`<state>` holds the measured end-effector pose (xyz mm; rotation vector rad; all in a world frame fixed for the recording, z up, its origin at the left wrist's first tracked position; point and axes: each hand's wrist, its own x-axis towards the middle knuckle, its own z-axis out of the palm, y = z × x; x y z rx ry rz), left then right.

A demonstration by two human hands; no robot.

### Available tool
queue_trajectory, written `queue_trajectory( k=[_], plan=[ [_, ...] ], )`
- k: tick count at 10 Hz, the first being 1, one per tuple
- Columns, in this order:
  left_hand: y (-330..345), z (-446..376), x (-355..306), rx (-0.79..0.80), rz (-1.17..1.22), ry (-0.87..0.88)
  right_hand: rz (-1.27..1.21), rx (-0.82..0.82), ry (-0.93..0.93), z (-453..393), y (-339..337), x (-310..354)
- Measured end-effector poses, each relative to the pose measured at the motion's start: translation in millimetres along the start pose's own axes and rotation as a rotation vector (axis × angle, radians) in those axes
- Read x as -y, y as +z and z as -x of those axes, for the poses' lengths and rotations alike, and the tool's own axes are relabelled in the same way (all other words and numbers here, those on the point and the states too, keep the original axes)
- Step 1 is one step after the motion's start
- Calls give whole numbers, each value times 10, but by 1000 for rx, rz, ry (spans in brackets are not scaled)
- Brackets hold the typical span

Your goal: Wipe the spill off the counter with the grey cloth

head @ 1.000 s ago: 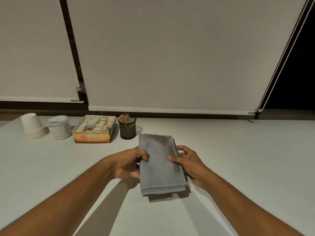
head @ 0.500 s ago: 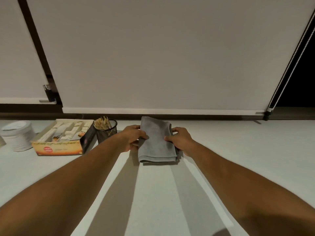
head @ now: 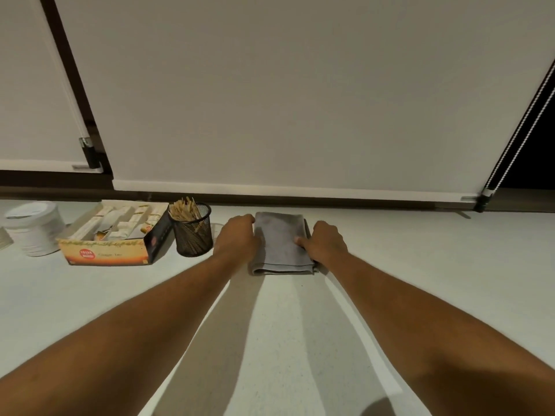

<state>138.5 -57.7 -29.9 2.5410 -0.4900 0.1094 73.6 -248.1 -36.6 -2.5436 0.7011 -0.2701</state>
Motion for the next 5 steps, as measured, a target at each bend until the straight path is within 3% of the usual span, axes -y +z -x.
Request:
queue_trajectory(
  k=[1,3,5],
  plan=[
    [-120,258,-2,-53,-137,157,30,-52,-34,226,-101,15],
    [-620,784,-1,-166,-146,331,112,-222,-232,776,-492,245],
    [-1328,1202,-50,-440,-142,451,355,-425,-487,1328,-944,803]
  ],
)
